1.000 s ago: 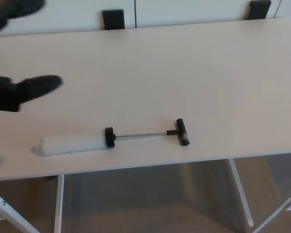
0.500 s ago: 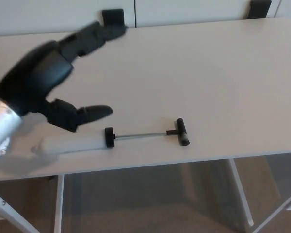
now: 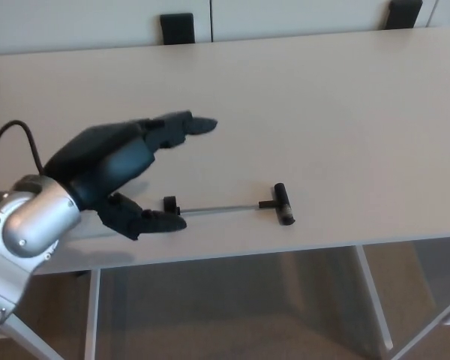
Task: The robot walks towards a desk on which an air pump is kept in the middle. It lifts it up and holds it with its left hand and uses its right hand to compress it by pushing its handle inwards.
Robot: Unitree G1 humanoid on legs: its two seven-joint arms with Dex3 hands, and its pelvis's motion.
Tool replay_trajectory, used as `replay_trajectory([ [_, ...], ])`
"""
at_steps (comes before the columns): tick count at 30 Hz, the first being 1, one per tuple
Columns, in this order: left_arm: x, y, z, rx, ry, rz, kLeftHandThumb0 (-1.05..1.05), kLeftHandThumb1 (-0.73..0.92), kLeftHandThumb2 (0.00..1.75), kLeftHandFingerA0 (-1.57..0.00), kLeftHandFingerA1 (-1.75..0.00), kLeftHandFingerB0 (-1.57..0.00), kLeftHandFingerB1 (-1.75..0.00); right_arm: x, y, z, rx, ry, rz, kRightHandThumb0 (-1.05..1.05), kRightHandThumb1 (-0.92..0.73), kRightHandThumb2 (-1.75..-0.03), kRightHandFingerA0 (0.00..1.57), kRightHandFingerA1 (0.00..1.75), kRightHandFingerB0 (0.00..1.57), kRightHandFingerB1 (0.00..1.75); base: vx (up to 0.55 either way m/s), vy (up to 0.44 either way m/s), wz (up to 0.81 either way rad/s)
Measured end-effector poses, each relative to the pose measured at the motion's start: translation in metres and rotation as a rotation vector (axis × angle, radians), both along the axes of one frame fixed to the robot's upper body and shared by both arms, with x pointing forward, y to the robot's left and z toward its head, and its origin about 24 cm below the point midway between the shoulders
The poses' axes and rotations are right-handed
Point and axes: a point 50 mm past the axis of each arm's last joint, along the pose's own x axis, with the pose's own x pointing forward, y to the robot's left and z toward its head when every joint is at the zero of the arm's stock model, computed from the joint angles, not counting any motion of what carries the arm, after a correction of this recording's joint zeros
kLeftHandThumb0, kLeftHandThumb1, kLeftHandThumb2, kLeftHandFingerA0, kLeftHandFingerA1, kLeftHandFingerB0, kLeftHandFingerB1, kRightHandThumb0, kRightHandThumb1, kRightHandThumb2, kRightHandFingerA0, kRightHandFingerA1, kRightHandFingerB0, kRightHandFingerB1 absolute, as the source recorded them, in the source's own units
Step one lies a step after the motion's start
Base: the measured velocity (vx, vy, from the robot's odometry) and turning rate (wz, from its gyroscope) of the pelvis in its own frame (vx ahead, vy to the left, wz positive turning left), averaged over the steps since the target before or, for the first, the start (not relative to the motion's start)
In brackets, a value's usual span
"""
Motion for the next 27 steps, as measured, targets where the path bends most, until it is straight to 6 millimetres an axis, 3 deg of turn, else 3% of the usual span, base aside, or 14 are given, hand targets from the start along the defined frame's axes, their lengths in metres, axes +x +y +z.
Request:
replay_trajectory([
  [17,0.006,0.006,-0.033,0.285,0.005,0.028,-0.54,0.54,0.56,-0.23,-0.32,-0.17,-0.27,-0.003,0.003,0.003,0.022,-0.015,-0.002,-0.52,-0.73,-0.61,0.41,0.51,0.27,0.43,0.0,0.0,0.0],
  [18,0.006,0.007,-0.035,0.304,0.003,0.028,-0.61,0.48,0.69,-0.2,-0.39,-0.15,-0.34,-0.003,0.003,0.003,0.023,-0.016,-0.001,-0.52,-0.73,-0.62,0.41,0.51,0.27,0.43,0.0,0.0,0.0],
  [19,0.005,0.007,-0.036,0.31,0.002,0.028,-0.61,0.48,0.69,-0.2,-0.39,-0.15,-0.34,-0.004,0.003,0.003,0.023,-0.016,-0.001,-0.52,-0.73,-0.62,0.41,0.51,0.27,0.43,0.0,0.0,0.0],
  [20,0.005,0.007,-0.039,0.338,-0.002,0.027,-0.57,0.55,0.57,-0.25,-0.33,-0.16,-0.27,-0.004,0.003,0.003,0.026,-0.017,0.0,-0.51,-0.73,-0.62,0.41,0.51,0.27,0.44,0.0,0.0,0.0],
  [22,0.005,0.007,-0.042,0.366,-0.005,0.024,-0.57,0.55,0.57,-0.25,-0.33,-0.16,-0.27,-0.004,0.003,0.004,0.029,-0.02,0.002,-0.51,-0.73,-0.62,0.41,0.51,0.27,0.44,0.0,0.0,0.0],
  [23,0.004,0.007,-0.043,0.382,-0.009,0.022,-0.62,0.47,0.71,-0.2,-0.41,-0.13,-0.35,-0.004,0.004,0.004,0.031,-0.022,0.003,-0.51,-0.73,-0.61,0.41,0.51,0.27,0.43,0.0,0.0,0.0],
  [27,0.004,0.007,-0.047,0.42,-0.02,0.019,-0.62,0.47,0.72,-0.2,-0.41,-0.12,-0.35,-0.004,0.004,0.005,0.036,-0.027,0.005,-0.5,-0.73,-0.61,0.42,0.52,0.27,0.44,0.0,0.0,0.0],
])
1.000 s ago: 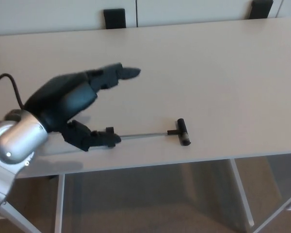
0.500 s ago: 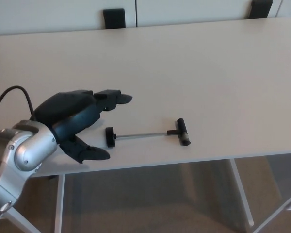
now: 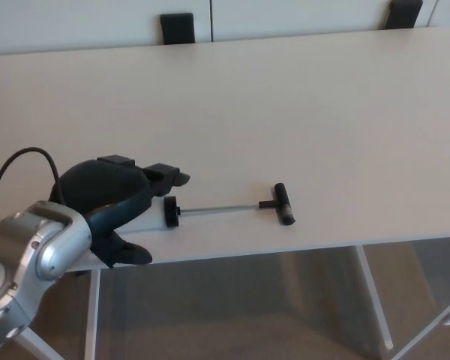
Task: The robot walks towards a desk on which an air pump is kept in the middle. It lifts it up and holds it with its left hand and uses its right hand to compress it by pushing its handle inwards.
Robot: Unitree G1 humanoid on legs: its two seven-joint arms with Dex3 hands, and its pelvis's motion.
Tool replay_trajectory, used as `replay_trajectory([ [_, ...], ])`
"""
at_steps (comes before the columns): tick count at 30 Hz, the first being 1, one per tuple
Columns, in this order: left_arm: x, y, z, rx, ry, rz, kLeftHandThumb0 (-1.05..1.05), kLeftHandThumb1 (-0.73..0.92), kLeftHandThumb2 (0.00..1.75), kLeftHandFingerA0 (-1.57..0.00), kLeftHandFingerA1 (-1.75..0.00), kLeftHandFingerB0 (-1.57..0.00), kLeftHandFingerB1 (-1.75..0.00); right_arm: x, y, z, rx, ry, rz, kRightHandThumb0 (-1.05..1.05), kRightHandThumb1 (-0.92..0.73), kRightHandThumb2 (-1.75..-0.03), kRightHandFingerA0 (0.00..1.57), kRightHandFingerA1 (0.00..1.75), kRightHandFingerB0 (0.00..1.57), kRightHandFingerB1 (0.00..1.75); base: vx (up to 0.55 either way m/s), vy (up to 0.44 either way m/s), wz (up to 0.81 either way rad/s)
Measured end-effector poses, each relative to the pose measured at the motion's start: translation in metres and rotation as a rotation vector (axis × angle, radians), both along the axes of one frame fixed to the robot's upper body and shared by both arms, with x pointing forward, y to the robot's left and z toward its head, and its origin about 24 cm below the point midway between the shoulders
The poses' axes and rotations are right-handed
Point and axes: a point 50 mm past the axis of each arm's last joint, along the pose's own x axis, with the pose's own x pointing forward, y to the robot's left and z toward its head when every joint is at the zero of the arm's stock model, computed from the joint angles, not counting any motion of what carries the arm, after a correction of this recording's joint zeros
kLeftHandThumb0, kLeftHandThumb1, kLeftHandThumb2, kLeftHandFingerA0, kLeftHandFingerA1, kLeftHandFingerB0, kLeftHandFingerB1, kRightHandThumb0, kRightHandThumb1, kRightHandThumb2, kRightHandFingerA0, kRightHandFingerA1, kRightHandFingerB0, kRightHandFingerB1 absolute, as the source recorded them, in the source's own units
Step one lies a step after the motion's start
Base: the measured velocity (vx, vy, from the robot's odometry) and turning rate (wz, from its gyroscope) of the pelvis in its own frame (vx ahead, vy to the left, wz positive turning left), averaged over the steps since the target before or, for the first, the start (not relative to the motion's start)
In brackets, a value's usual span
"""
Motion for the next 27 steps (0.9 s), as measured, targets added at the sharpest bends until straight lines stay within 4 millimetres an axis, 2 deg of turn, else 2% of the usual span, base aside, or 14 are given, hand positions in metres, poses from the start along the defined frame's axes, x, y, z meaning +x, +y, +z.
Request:
replay_trajectory([
  [5,0.0,0.001,-0.007,0.076,-0.023,-0.006,-0.57,0.48,0.72,-0.25,-0.42,-0.12,-0.36,-0.001,0.002,0.003,0.011,-0.01,0.007,-0.52,-0.72,-0.6,0.43,0.53,0.29,0.45,0.0,0.0,0.0],
  [6,-0.001,0.001,-0.007,0.086,-0.027,-0.008,-0.26,0.38,0.91,-0.08,-0.5,-0.07,-0.49,-0.001,0.002,0.003,0.013,-0.011,0.008,-0.53,-0.7,-0.6,0.44,0.52,0.3,0.44,0.0,0.0,0.0],
  [10,-0.001,0.002,-0.011,0.128,-0.037,-0.015,-0.2,0.41,0.91,-0.08,-0.5,-0.07,-0.49,-0.002,0.002,0.005,0.022,-0.019,0.01,-0.54,-0.71,-0.6,0.44,0.53,0.3,0.44,0.0,0.0,0.0],
  [12,-0.001,0.002,-0.013,0.16,-0.049,-0.019,-0.2,0.41,0.91,-0.08,-0.5,-0.07,-0.49,-0.002,0.003,0.006,0.031,-0.028,0.012,-0.54,-0.71,-0.6,0.44,0.53,0.3,0.44,0.0,0.0,0.0],
  [13,0.0,0.003,-0.013,0.172,-0.056,-0.017,-0.28,0.53,0.59,-0.18,-0.36,-0.15,-0.31,-0.002,0.003,0.007,0.035,-0.032,0.014,-0.54,-0.7,-0.6,0.45,0.53,0.3,0.44,0.0,0.0,0.0],
  [27,0.013,0.019,-0.011,0.333,-0.187,0.044,-0.34,0.49,0.61,-0.24,-0.39,-0.15,-0.32,-0.006,0.006,0.015,0.109,-0.078,0.026,-0.53,-0.7,-0.6,0.42,0.53,0.27,0.45,0.0,0.0,0.0],
])
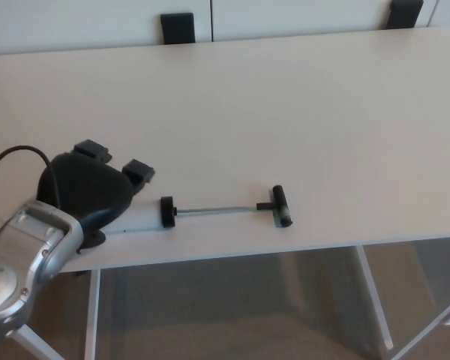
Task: The robot walks towards a desk on which an air pump is kept in the middle. It lifts it up and holds it with its left hand and uses its right hand to compress it by pushing its handle inwards.
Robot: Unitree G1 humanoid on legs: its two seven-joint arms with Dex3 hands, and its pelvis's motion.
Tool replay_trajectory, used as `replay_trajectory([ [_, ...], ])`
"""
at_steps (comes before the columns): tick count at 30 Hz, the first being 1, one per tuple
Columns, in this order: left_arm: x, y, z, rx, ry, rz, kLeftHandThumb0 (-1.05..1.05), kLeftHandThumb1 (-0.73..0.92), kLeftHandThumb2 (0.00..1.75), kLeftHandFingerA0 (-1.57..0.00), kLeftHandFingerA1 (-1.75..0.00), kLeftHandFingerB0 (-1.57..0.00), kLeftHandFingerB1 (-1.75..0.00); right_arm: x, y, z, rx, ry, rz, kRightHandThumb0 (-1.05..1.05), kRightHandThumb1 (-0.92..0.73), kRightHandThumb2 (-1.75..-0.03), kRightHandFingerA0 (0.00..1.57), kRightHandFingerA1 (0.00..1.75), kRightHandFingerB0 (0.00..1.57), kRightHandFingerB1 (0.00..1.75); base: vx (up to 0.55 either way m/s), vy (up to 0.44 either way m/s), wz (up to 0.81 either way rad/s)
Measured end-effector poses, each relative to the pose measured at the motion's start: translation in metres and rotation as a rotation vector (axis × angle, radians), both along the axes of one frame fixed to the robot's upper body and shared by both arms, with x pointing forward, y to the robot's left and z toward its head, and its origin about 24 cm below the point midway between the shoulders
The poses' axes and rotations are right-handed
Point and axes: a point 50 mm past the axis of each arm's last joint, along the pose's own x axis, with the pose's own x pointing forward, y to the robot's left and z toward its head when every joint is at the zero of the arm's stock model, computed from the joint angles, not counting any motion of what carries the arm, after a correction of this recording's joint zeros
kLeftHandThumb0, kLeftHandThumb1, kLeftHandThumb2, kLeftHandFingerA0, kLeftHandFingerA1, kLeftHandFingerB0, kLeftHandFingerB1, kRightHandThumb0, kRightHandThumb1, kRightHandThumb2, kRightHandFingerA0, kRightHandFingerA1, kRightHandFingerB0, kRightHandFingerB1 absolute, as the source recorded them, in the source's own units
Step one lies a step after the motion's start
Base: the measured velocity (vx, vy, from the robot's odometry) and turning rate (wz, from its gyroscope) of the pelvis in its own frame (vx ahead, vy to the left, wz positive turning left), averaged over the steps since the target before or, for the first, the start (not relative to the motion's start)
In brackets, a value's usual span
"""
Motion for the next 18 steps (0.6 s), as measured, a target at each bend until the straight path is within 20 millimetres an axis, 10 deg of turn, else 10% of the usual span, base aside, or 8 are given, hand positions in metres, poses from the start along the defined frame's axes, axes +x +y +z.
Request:
replay_trajectory([
  [18,0.0045,-0.0031,-0.0004,0.015,-0.041,0.015,-0.38,0.48,0.62,-0.25,-0.41,-0.14,-0.33,-0.0003,-0.0005,0.0012,0.044,-0.012,0.016,-0.53,-0.71,-0.6,0.42,0.51,0.28,0.43,0.0,0.0,0.0],
])
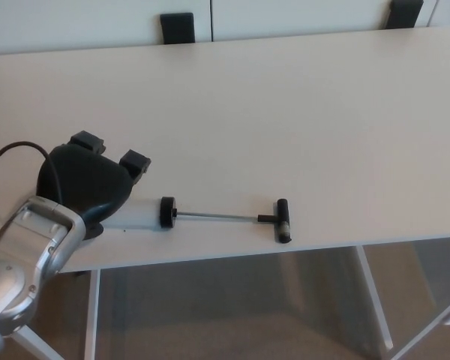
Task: The robot walks towards a desk on which an air pump is kept in the middle. It lifts it up and holds it with its left hand and uses its right hand to compress it by pushing its handle inwards.
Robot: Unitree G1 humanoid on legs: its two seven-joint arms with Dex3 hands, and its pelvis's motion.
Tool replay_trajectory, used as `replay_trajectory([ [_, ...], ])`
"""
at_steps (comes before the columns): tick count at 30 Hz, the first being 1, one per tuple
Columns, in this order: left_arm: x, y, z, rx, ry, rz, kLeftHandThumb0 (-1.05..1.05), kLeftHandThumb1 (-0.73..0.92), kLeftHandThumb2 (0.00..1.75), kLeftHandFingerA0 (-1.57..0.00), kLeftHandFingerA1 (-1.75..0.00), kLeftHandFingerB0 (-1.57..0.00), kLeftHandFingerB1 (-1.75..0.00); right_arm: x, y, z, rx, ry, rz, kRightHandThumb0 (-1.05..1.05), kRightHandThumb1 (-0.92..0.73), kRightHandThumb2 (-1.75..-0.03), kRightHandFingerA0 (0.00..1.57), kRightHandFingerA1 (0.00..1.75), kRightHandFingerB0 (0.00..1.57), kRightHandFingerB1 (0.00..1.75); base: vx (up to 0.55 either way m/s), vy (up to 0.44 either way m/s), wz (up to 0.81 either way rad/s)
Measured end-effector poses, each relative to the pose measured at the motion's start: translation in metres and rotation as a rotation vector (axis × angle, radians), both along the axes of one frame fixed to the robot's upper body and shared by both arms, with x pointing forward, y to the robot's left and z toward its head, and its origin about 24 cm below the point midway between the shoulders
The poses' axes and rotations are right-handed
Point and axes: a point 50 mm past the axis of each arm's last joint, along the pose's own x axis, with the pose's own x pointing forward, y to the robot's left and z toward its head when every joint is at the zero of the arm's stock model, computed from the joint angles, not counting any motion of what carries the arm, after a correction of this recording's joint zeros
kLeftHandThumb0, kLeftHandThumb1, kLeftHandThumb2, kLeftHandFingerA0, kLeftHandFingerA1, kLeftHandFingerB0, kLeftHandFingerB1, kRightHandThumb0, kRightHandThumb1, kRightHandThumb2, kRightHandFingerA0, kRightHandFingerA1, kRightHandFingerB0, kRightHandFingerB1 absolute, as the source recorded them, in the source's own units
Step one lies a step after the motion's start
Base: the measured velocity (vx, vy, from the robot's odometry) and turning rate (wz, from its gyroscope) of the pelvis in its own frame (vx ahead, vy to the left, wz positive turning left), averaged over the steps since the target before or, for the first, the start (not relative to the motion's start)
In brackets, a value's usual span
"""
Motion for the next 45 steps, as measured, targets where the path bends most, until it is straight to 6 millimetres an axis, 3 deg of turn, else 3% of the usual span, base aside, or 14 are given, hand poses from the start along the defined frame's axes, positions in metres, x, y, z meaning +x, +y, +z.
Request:
replay_trajectory([
  [14,0.0,-0.013,-0.004,-0.011,0.048,-0.007,-0.39,0.51,0.64,-0.32,-0.41,-0.19,-0.33,-0.001,-0.001,0.001,0.009,0.009,-0.005,-0.53,-0.72,-0.6,0.42,0.51,0.29,0.43,0.0,0.0,0.0],
  [15,0.0,-0.015,-0.004,-0.014,0.052,-0.009,-0.26,0.39,0.86,-0.35,-0.57,-0.08,-0.44,-0.001,-0.001,0.001,0.01,0.009,-0.006,-0.54,-0.72,-0.61,0.42,0.5,0.28,0.43,0.0,0.0,0.0],
  [22,0.001,-0.021,-0.005,-0.018,0.092,-0.007,-0.2,0.42,0.88,-0.53,-0.65,-0.12,-0.46,-0.001,-0.001,0.002,0.015,0.008,-0.008,-0.52,-0.72,-0.61,0.41,0.5,0.29,0.43,0.0,0.0,0.0],
  [23,0.001,-0.022,-0.005,-0.021,0.103,-0.003,-0.3,0.57,0.58,-0.68,-0.47,-0.26,-0.3,-0.001,-0.001,0.002,0.017,0.009,-0.008,-0.52,-0.72,-0.6,0.42,0.5,0.28,0.43,0.0,0.0,0.0],
  [24,0.002,-0.023,-0.006,-0.03,0.122,0.004,-0.3,0.57,0.58,-0.68,-0.47,-0.26,-0.3,-0.001,-0.001,0.003,0.02,0.008,-0.007,-0.52,-0.72,-0.6,0.42,0.5,0.28,0.43,0.0,0.0,0.0],
  [25,0.002,-0.023,-0.006,-0.03,0.122,0.004,-0.14,0.53,0.97,-0.65,-0.76,-0.16,-0.48,-0.001,-0.001,0.003,0.02,0.008,-0.007,-0.54,-0.72,-0.6,0.42,0.5,0.28,0.43,0.0,0.0,0.0],
  [27,0.004,-0.024,-0.008,-0.043,0.149,0.014,-0.14,0.53,0.97,-0.65,-0.76,-0.16,-0.48,-0.001,-0.001,0.003,0.026,0.008,-0.007,-0.54,-0.72,-0.6,0.42,0.5,0.28,0.43,0.0,0.0,0.0],
  [28,0.005,-0.024,-0.008,-0.045,0.165,0.022,-0.13,0.64,0.59,-0.64,-1.0,-0.36,-0.33,-0.001,-0.001,0.003,0.028,0.008,-0.009,-0.54,-0.72,-0.6,0.43,0.51,0.29,0.44,0.0,0.0,0.0],
  [30,0.009,-0.024,-0.008,-0.036,0.187,0.035,-0.13,0.64,0.59,-0.64,-1.0,-0.36,-0.33,-0.001,-0.001,0.003,0.029,0.008,-0.01,-0.54,-0.72,-0.6,0.43,0.51,0.29,0.44,0.0,0.0,0.0],
  [31,0.011,-0.023,-0.008,-0.027,0.2,0.043,-0.15,0.6,0.58,-0.67,-0.98,-0.56,-0.43,-0.001,-0.001,0.003,0.029,0.007,-0.011,-0.55,-0.72,-0.6,0.42,0.51,0.29,0.44,0.0,0.0,0.0],
  [32,0.014,-0.022,-0.008,-0.016,0.217,0.053,-0.15,0.6,0.58,-0.67,-0.98,-0.56,-0.43,-0.001,-0.001,0.004,0.028,0.005,-0.012,-0.55,-0.72,-0.6,0.42,0.51,0.29,0.44,0.0,0.0,0.0],
  [33,0.017,-0.021,-0.009,-0.006,0.231,0.063,-0.14,0.59,0.57,-0.66,-0.52,-0.58,-0.46,-0.001,-0.001,0.004,0.027,0.003,-0.013,-0.53,-0.72,-0.61,0.41,0.51,0.29,0.45,0.0,0.0,0.0],
  [44,0.027,-0.014,-0.014,0.016,0.261,0.053,-0.15,0.65,0.59,-0.67,-0.57,-0.55,-0.46,-0.001,0.0,0.011,0.01,-0.011,-0.013,-0.56,-0.72,-0.62,0.41,0.51,0.33,0.46,0.0,0.0,0.0],
  [45,0.027,-0.014,-0.014,0.016,0.261,0.053,-0.15,0.69,0.6,-0.68,-0.6,-0.53,-0.45,-0.001,0.0,0.011,0.01,-0.011,-0.013,-0.55,-0.54,-0.94,0.4,0.62,0.26,0.54,0.0,0.0,0.0],
])
